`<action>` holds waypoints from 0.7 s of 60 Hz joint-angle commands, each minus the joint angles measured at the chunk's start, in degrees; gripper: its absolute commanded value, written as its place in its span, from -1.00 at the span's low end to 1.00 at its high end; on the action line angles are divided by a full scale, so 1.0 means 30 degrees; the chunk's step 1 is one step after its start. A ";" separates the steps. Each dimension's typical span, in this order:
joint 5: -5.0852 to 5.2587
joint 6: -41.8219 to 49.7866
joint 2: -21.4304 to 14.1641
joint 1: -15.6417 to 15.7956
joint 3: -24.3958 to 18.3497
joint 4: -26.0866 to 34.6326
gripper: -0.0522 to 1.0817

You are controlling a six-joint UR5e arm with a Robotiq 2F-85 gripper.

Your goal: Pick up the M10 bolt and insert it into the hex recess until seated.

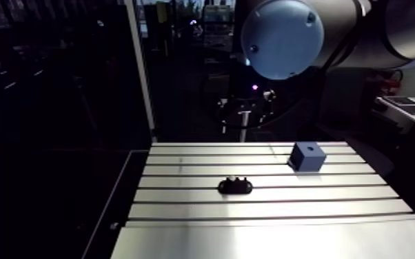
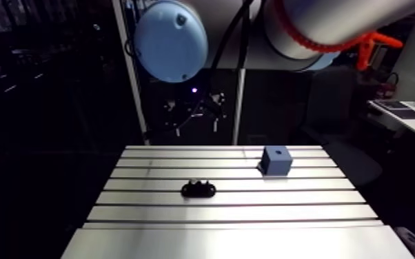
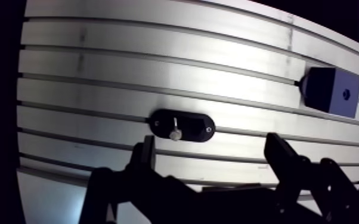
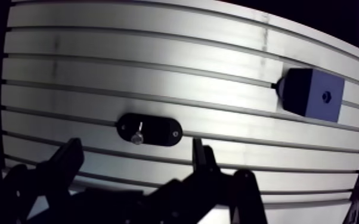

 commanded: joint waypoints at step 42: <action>0.0116 -0.0025 0.1269 0.0469 0.3272 -0.4501 -0.69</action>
